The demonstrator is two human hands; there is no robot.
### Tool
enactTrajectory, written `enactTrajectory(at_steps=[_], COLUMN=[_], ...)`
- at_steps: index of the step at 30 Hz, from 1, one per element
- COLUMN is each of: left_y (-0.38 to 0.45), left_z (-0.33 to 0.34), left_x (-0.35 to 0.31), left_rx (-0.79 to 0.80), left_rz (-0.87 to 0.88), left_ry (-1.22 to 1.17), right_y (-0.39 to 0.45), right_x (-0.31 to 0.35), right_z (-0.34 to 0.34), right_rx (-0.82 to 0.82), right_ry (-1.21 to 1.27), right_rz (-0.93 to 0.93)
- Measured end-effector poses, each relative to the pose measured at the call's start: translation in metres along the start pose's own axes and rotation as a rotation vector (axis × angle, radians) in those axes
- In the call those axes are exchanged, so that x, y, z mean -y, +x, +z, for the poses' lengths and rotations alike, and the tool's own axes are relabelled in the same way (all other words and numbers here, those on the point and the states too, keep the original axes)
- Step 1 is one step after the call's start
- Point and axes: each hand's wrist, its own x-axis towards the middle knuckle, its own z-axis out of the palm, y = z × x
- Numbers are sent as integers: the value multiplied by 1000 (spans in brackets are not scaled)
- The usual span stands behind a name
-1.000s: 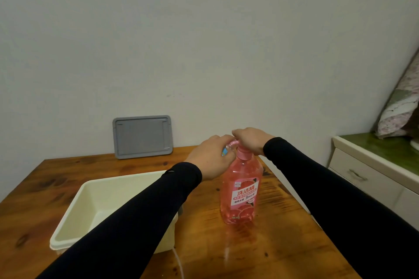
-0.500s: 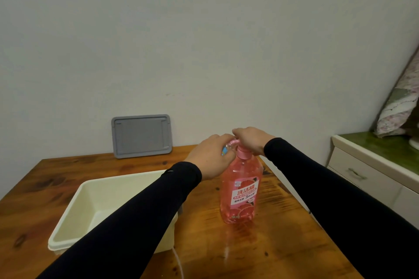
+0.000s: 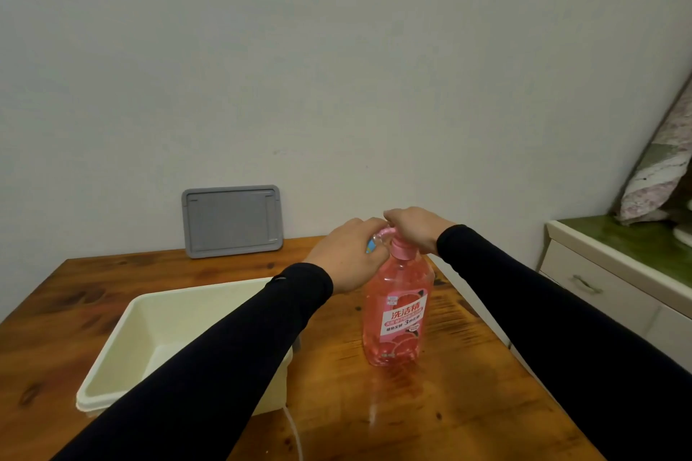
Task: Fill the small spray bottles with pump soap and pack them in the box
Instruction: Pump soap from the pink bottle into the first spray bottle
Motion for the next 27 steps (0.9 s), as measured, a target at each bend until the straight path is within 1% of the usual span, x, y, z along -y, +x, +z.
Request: enactTrajectory(at_steps=[2,4,5,9,12,15,17,19,20,24,27], left_y=[1,3,4,3,-1,-1,1,2,4,3,0], left_z=[-2,-7,-9,-9,0,0,-3,-8,-11,-13,-5], left_x=[-2,-4,-4,-4,-2,-2,-3,-6,-6,-6,-4], left_rx=[1,-16,-25,-30,-20,-13,1,-1,-7,-18,1], left_rz=[2,13,22,24,8,-3,1,14,23,32,13], left_ry=[0,-12,-8,5,-6,-1,11,16,18,14,3], right_y=[0,0,1,3,4,5,4,3,3,4,5], right_x=[1,4,6,5,-1,-2,-1,1,2,3,-3], right_z=[-4,-11,-14,-10,0,1,-2,-7,-11,-11,-1], right_rx=[7,-8,-7,-21,-25,-33,-22,-25,-29,-44,-50], right_ry=[25,168,190,183,32,62,62,182,197,185,150], right_rz=[-10,33,57,35,-6,15,-6,34,48,47,10])
